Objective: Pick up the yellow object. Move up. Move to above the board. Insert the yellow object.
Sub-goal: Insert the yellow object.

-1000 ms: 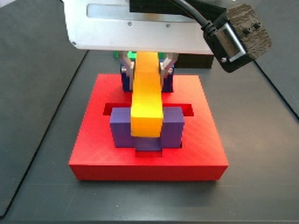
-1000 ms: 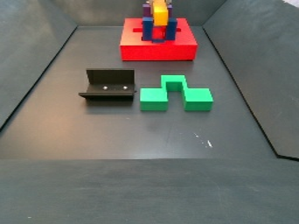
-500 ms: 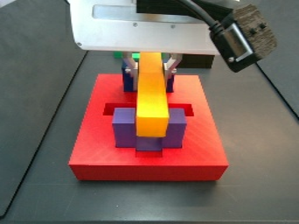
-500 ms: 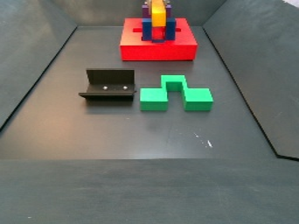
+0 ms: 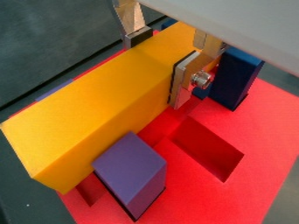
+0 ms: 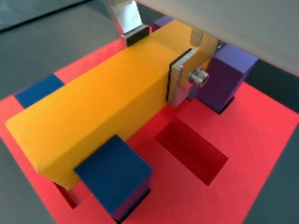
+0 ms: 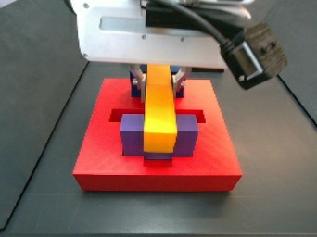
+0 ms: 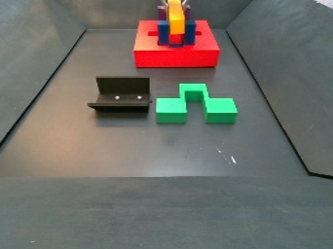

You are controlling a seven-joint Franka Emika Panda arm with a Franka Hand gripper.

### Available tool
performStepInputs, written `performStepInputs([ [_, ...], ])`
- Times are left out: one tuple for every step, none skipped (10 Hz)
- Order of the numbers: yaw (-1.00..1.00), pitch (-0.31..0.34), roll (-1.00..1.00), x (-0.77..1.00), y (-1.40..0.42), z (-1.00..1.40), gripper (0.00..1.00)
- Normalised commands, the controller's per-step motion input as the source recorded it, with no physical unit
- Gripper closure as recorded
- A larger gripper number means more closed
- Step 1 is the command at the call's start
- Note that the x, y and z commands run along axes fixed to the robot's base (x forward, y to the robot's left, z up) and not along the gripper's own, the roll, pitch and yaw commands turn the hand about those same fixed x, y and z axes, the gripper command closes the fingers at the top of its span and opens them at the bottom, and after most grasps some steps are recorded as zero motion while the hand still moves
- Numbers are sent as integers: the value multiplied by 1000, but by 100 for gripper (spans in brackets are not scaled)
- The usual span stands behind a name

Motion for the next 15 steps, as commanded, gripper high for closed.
performStepInputs([
  [0,0,104,0,0,-286,100],
  [11,0,117,0,0,-257,100],
  [0,0,100,14,91,-106,100],
  [0,10,79,106,46,-34,100],
  [0,0,47,0,0,-94,100],
  [0,-1,49,0,-17,-186,100],
  [0,-27,50,0,-57,-277,100],
  [0,-59,66,0,-74,-369,100],
  [0,-59,57,0,-63,-357,100],
  [0,-51,61,0,-77,-323,100],
  [0,-44,77,0,-60,-283,100],
  [0,-6,113,0,0,-203,100],
  [0,0,110,0,0,-126,100],
  [0,0,77,0,60,-49,100],
  [0,0,53,0,66,-49,100],
])
